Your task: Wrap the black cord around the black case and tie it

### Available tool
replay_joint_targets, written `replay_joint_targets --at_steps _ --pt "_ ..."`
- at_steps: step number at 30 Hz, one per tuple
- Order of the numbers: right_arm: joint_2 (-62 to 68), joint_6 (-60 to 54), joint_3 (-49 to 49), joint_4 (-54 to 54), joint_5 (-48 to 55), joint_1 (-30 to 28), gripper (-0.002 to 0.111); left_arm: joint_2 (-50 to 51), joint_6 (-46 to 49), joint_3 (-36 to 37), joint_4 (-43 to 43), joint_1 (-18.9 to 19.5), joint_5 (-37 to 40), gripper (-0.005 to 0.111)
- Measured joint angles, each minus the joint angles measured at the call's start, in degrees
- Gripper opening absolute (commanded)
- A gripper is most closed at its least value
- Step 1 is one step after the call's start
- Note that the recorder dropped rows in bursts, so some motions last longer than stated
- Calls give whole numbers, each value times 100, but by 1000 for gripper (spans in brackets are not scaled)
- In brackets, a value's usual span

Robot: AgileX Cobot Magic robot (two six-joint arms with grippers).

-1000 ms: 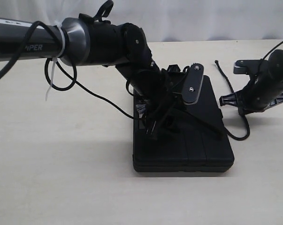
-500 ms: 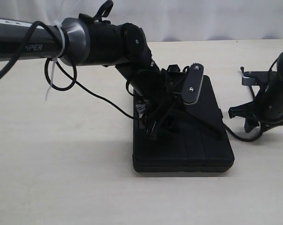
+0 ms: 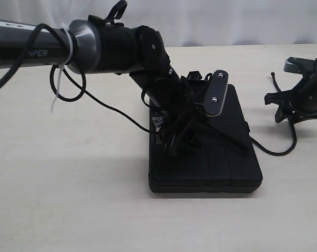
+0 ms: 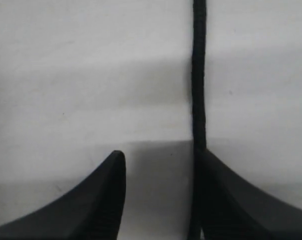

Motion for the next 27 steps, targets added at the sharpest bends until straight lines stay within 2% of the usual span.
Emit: replay_joint_targets --at_steps 6,11,18,21,22,24,27 --pt "220 0 -169 -93 -404 5 42 0 0 0 0 0 -11 57" --pt "220 11 -628 -386 10 5 42 0 0 0 0 0 -11 57" --pt "597 121 -699 -774 91 5 40 0 0 0 0 0 -11 57" --pt "656 140 -742 -774 21 5 30 0 0 0 0 0 -22 57" --pt "681 140 -756 -774 9 5 18 0 0 0 0 0 -22 57" --pt "721 140 -795 -774 -4 16 4 0 0 0 0 0 -22 57" --pt "730 129 -817 -732 63 30 4 0 0 0 0 0 -22 57"
